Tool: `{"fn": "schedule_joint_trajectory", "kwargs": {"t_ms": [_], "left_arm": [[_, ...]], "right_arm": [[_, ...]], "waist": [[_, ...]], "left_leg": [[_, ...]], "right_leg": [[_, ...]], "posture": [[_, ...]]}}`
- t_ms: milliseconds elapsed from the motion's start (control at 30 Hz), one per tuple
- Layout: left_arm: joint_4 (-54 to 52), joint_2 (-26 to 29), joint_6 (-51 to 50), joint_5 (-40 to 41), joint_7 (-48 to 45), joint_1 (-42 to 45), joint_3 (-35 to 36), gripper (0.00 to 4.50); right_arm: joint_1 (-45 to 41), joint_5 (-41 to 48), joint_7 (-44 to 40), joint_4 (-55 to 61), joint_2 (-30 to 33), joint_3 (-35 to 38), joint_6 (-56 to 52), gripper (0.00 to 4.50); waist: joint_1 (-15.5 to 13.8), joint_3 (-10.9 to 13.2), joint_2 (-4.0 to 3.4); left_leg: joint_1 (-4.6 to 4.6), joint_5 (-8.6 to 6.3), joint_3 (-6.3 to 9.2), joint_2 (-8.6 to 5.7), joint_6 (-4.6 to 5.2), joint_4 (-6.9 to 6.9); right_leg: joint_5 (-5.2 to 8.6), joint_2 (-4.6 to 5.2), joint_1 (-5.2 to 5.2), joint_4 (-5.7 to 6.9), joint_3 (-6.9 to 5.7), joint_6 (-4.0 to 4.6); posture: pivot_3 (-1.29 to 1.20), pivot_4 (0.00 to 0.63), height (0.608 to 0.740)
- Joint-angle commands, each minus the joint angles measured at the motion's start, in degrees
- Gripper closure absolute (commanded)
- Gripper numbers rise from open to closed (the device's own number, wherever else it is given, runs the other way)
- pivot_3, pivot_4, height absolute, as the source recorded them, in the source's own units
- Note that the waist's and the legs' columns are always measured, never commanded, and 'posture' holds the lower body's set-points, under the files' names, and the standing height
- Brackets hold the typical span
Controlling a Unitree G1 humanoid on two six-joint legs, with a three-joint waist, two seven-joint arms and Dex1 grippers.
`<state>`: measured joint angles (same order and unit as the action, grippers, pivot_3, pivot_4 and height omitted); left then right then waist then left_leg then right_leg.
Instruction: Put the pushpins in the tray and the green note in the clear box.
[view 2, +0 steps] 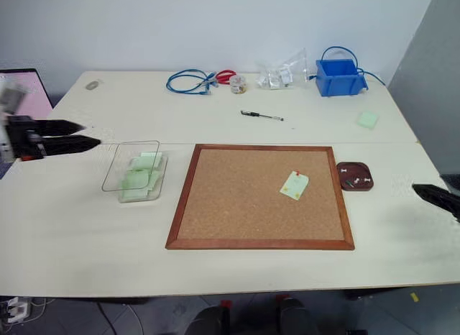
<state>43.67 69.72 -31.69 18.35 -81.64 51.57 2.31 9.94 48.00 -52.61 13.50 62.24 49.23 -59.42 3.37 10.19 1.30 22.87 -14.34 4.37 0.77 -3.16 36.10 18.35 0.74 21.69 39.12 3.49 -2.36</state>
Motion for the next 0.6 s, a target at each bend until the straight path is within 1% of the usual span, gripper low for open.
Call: {"fn": "schedule_joint_trajectory", "kwargs": {"t_ms": [33, 100, 233, 367, 467, 600], "left_arm": [[-0.1, 1.1, 1.7, 0.1, -0.3, -1.5, 3.0, 0.04], [-3.2, 1.0, 1.2, 0.3, -1.3, -4.8, 3.1, 0.04], [-7.0, 0.2, -4.2, 2.6, -2.1, -6.9, 4.8, 0.04], [-20.7, 0.6, -5.6, 5.3, -4.8, -18.5, 5.6, 0.04], [-24.0, 1.1, -8.7, 7.2, -4.5, -20.1, 7.3, 0.04], [-23.8, 0.7, -7.9, 6.4, -3.4, -19.1, 6.3, 0.04]], "right_arm": [[0.0, 1.2, -0.9, 3.4, -0.6, -0.2, 0.0, 0.00], [-0.7, 2.1, -1.0, 4.5, -0.9, -2.6, -0.3, 0.00], [-1.9, 1.7, -1.0, 4.3, -0.9, -5.6, 0.1, 0.00], [0.0, -1.0, -1.3, 6.0, -1.2, -8.1, 2.2, 0.00], [0.6, 0.4, -1.6, 7.1, -1.7, -6.6, 1.5, 0.00], [2.1, -1.5, -2.3, 6.9, -1.6, -5.9, 3.0, 0.00]], "waist": [[-0.1, 0.0, 0.02], [-0.2, 0.0, 0.02], [-0.2, 0.1, 0.17], [-0.3, 0.1, 0.15], [-0.5, 0.2, 0.23], [-0.7, 0.2, 0.25]], "left_leg": [[0.00, 0.00, 0.00, 0.00, 0.00, 0.01], [-0.02, 0.01, 0.00, 0.01, 0.02, 0.02], [-0.02, 0.02, 0.02, 0.02, 0.01, 0.08], [0.00, 0.02, 0.00, 0.00, 0.01, 0.07], [0.07, 0.02, -0.01, 0.00, 0.00, 0.03], [0.00, 0.02, 0.02, -0.02, 0.01, 0.09]], "right_leg": [[0.00, 0.00, 0.00, 0.00, 0.00, 0.00], [-0.05, 0.00, -0.02, 0.02, 0.02, -0.08], [-0.05, 0.00, -0.03, 0.08, 0.01, -0.08], [-0.05, 0.08, -0.01, 0.07, 0.04, -0.07], [-0.04, 0.13, 0.05, 0.05, 0.03, -0.03], [-0.04, 0.11, -0.02, 0.08, 0.00, -0.05]], "posture": [[0.00, 0.150, 0.740], [0.00, 0.150, 0.740], [0.00, 0.150, 0.740], [0.00, 0.150, 0.740], [0.00, 0.150, 0.740], [0.00, 0.150, 0.740]]}}
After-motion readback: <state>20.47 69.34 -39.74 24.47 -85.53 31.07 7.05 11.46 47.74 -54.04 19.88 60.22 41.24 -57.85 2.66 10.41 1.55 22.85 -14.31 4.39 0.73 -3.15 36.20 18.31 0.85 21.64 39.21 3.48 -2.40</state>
